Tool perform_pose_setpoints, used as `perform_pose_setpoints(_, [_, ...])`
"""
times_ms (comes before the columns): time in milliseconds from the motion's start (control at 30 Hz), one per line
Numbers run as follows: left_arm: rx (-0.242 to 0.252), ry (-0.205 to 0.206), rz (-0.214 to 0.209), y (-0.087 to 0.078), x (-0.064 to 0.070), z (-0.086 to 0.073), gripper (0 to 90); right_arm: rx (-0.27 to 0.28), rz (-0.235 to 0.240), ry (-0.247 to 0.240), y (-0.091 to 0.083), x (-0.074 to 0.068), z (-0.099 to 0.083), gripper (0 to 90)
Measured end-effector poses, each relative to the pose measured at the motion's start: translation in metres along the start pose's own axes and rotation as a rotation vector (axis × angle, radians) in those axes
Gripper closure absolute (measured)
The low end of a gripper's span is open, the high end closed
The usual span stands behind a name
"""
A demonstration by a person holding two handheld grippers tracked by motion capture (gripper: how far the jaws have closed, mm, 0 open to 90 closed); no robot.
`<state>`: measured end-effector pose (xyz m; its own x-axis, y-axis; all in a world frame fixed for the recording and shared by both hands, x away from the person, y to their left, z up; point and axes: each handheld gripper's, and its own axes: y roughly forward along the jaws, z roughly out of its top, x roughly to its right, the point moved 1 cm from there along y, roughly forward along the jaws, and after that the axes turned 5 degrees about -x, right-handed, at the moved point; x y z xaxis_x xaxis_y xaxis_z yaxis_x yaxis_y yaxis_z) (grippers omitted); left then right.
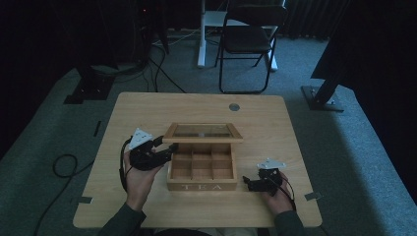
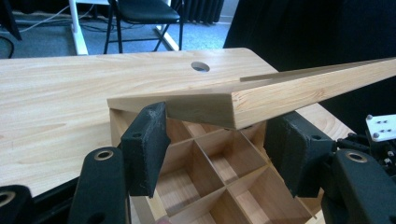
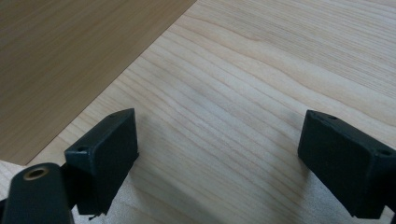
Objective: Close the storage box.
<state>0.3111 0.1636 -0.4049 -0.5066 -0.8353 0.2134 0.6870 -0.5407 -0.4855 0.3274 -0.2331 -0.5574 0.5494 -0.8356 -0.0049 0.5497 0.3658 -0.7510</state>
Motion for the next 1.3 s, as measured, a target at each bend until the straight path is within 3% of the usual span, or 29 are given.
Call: perform_pose_setpoints(1300, [-0.034, -0.046, -0.014, 0.003, 0.002, -0.039, 40.3, 0.0, 0.001, -0.001, 0.0, 0.0, 0.0, 11.7])
